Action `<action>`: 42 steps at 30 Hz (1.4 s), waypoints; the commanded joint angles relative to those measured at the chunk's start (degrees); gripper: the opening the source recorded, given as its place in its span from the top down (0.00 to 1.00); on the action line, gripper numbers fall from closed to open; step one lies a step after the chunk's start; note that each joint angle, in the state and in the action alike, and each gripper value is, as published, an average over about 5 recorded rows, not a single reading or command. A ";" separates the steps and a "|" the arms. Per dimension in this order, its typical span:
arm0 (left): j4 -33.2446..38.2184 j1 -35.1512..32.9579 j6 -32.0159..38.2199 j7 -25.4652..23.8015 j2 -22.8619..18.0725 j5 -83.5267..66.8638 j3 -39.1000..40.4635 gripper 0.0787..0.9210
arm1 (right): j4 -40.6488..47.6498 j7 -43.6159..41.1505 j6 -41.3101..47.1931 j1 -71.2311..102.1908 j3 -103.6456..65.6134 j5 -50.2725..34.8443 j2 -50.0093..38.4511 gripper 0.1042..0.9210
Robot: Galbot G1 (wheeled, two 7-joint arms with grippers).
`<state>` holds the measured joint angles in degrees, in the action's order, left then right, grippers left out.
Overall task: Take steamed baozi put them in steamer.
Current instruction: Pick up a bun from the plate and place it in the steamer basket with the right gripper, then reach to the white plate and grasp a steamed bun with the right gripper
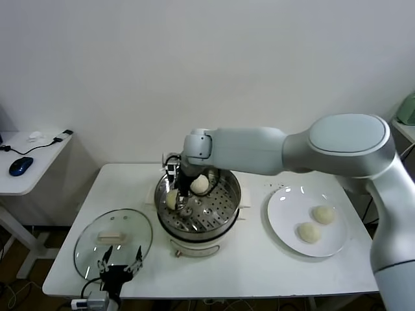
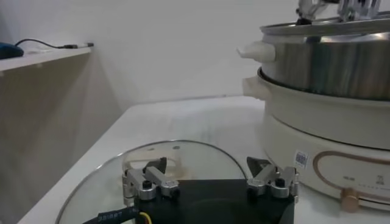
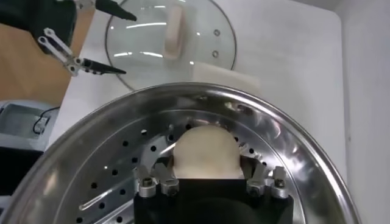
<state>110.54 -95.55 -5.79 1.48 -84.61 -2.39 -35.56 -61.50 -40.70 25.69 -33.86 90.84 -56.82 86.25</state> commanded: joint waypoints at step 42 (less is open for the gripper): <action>1.49 -2.06 0.64 0.01 -0.51 1.03 -1.59 0.12 | -10.01 -19.57 -17.09 17.44 -11.56 42.20 -58.15 0.12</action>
<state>111.94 -97.73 -5.17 1.51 -85.10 -1.27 -37.27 -73.40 -60.69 8.74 -31.85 90.41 -23.06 33.97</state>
